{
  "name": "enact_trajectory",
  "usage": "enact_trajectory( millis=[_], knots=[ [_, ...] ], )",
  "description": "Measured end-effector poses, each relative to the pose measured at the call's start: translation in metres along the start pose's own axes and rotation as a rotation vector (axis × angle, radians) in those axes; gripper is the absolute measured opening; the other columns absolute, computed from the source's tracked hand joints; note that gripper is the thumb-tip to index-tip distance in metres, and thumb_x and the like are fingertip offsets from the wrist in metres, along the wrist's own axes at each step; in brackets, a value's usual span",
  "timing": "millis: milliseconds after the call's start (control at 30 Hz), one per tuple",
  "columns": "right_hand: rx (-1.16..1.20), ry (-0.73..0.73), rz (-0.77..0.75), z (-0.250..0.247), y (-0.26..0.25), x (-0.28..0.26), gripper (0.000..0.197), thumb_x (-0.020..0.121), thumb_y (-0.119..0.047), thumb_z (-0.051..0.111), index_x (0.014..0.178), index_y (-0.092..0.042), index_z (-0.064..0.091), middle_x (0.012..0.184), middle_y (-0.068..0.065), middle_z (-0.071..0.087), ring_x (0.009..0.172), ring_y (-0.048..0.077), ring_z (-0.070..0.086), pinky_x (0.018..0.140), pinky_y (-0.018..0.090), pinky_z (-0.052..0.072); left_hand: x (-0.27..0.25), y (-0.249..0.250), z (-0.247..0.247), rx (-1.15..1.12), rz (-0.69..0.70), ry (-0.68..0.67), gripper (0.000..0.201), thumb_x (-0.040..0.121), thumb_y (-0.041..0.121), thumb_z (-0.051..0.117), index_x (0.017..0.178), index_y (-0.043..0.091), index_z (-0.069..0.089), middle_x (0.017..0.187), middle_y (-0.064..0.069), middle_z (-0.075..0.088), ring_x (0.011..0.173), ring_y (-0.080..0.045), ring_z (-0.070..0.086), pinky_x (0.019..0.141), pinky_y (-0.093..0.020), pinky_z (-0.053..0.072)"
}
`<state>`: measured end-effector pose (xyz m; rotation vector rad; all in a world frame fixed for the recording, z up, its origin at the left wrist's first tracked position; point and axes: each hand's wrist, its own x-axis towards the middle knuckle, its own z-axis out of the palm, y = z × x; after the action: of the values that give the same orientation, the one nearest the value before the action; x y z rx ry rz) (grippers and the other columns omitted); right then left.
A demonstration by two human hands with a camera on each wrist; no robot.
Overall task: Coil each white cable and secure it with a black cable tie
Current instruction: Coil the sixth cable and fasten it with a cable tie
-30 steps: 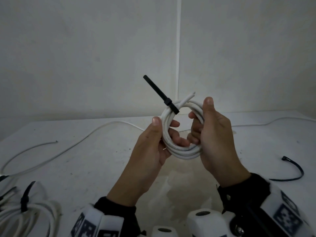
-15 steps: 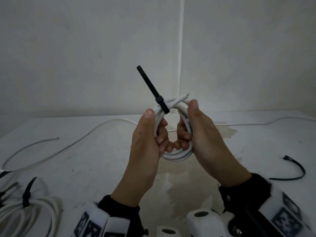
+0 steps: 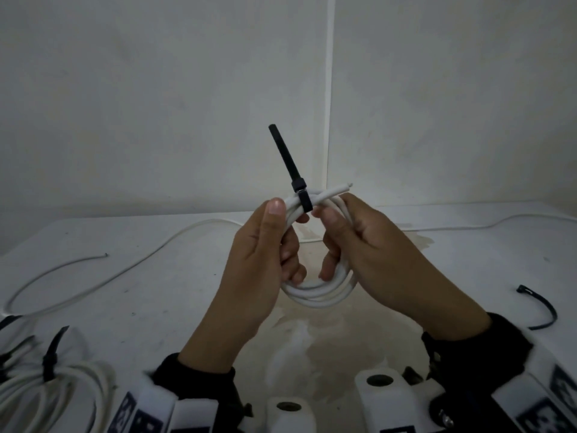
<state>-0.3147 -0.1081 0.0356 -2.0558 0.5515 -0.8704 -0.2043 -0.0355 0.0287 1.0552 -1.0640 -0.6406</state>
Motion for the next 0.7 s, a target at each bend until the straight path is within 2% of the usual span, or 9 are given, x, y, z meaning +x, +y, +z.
enact_trajectory(
  millis=[67, 133, 200, 233, 400, 500, 633, 700],
  knots=[
    [-0.018, -0.031, 0.024, -0.003, 0.001, 0.000, 0.027, 0.093, -0.041, 0.035, 0.100, -0.021, 0.052, 0.051, -0.007, 0.052, 0.053, 0.010, 0.062, 0.062, 0.039, 0.049, 0.000, -0.001, -0.001, 0.026, -0.029, -0.026, 0.044, 0.080, 0.045, 0.032, 0.081, 0.007, 0.054, 0.044, 0.007, 0.034, 0.036, -0.004, 0.031, 0.042, -0.019, 0.040],
    [-0.027, -0.066, 0.020, -0.003, 0.002, 0.000, 0.019, 0.096, -0.033, 0.036, 0.110, -0.031, 0.049, 0.051, -0.010, 0.054, 0.050, 0.005, 0.060, 0.062, 0.037, 0.051, 0.000, 0.000, -0.001, 0.047, -0.046, -0.049, 0.044, 0.083, 0.043, 0.031, 0.083, 0.006, 0.054, 0.043, 0.007, 0.035, 0.035, -0.004, 0.031, 0.043, -0.019, 0.041],
    [-0.020, -0.076, 0.007, -0.002, 0.001, 0.001, 0.029, 0.097, -0.025, 0.036, 0.123, -0.038, 0.043, 0.050, -0.016, 0.053, 0.048, 0.005, 0.057, 0.061, 0.037, 0.053, 0.000, 0.000, -0.002, 0.056, -0.043, -0.068, 0.043, 0.083, 0.043, 0.032, 0.083, 0.006, 0.054, 0.044, 0.007, 0.035, 0.035, -0.004, 0.032, 0.044, -0.019, 0.042],
    [-0.010, -0.073, 0.002, -0.003, 0.001, 0.001, 0.032, 0.097, -0.022, 0.036, 0.124, -0.039, 0.043, 0.050, -0.015, 0.052, 0.046, 0.006, 0.056, 0.060, 0.037, 0.053, 0.000, 0.001, -0.002, 0.049, -0.043, -0.074, 0.043, 0.082, 0.043, 0.033, 0.083, 0.007, 0.055, 0.044, 0.007, 0.035, 0.035, -0.004, 0.032, 0.043, -0.020, 0.042],
    [0.062, -0.111, 0.051, -0.007, -0.002, 0.000, 0.031, 0.097, -0.012, 0.035, 0.095, -0.037, 0.053, 0.054, 0.002, 0.041, 0.042, 0.012, 0.055, 0.057, 0.047, 0.049, -0.001, -0.001, -0.001, 0.039, -0.070, -0.081, 0.044, 0.079, 0.046, 0.035, 0.079, 0.006, 0.052, 0.044, 0.007, 0.032, 0.034, -0.006, 0.029, 0.041, -0.021, 0.040],
    [0.071, -0.113, 0.069, -0.005, -0.001, 0.001, 0.034, 0.096, -0.009, 0.033, 0.092, -0.037, 0.052, 0.056, 0.006, 0.039, 0.041, 0.012, 0.052, 0.058, 0.050, 0.050, -0.001, -0.002, 0.001, 0.039, -0.089, -0.076, 0.043, 0.080, 0.045, 0.034, 0.077, 0.005, 0.051, 0.044, 0.006, 0.031, 0.034, -0.006, 0.029, 0.040, -0.020, 0.039],
    [0.124, -0.108, 0.046, 0.000, -0.005, 0.001, 0.041, 0.095, -0.009, 0.034, 0.114, -0.044, 0.048, 0.058, -0.002, 0.047, 0.049, 0.008, 0.056, 0.066, 0.038, 0.053, 0.000, 0.004, -0.004, 0.043, -0.084, -0.020, 0.043, 0.079, 0.046, 0.036, 0.077, 0.007, 0.053, 0.044, 0.006, 0.032, 0.035, -0.005, 0.029, 0.040, -0.018, 0.037],
    [0.271, -0.109, 0.084, -0.002, -0.008, 0.001, 0.043, 0.094, -0.009, 0.036, 0.114, -0.047, 0.045, 0.064, -0.005, 0.054, 0.058, 0.009, 0.059, 0.071, 0.030, 0.054, -0.004, 0.007, -0.009, 0.019, -0.089, 0.047, 0.042, 0.081, 0.045, 0.037, 0.079, 0.006, 0.051, 0.044, 0.006, 0.033, 0.035, -0.005, 0.029, 0.040, -0.018, 0.037]
  ],
)
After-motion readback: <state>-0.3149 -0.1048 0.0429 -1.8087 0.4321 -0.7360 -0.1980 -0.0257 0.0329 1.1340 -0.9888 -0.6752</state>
